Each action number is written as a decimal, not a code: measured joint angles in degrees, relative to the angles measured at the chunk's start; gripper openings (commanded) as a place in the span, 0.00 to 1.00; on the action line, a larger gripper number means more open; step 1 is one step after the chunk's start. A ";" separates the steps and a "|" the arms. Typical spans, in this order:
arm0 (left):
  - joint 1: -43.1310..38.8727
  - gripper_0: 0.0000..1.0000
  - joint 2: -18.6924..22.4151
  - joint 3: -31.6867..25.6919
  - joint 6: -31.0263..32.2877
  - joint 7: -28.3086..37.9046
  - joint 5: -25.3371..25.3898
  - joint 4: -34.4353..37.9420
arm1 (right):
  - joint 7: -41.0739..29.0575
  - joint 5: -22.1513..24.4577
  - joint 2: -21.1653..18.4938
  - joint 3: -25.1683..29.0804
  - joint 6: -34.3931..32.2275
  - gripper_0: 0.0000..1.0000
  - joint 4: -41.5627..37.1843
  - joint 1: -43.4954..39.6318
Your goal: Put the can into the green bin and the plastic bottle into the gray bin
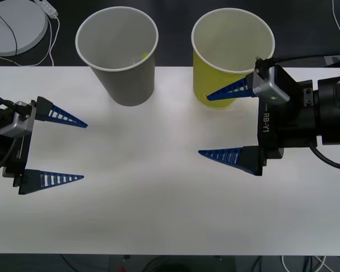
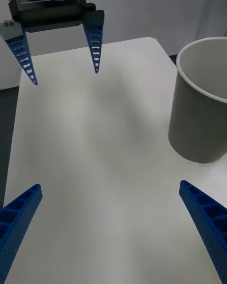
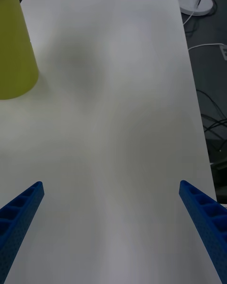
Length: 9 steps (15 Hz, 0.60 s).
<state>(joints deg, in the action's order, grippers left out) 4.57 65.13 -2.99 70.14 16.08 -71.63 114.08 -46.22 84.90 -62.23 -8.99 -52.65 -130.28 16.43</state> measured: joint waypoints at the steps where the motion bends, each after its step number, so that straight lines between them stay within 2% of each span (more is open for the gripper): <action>1: 0.00 1.00 0.00 0.00 0.00 0.00 0.00 0.00 | 2.14 -0.90 -0.03 0.63 0.00 1.00 0.03 -1.35; 5: 0.00 1.00 0.00 0.00 0.00 0.00 0.00 0.00 | 9.04 -3.22 -0.09 3.02 -0.04 1.00 0.34 -6.33; 9: 0.00 1.00 0.00 0.00 0.00 0.00 0.00 0.00 | 12.06 -4.72 -0.15 4.13 -0.02 1.00 0.23 -9.55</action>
<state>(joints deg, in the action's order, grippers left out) 4.57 65.13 -2.99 70.14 16.08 -71.63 114.08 -34.16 80.18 -62.37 -4.85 -52.66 -130.05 6.88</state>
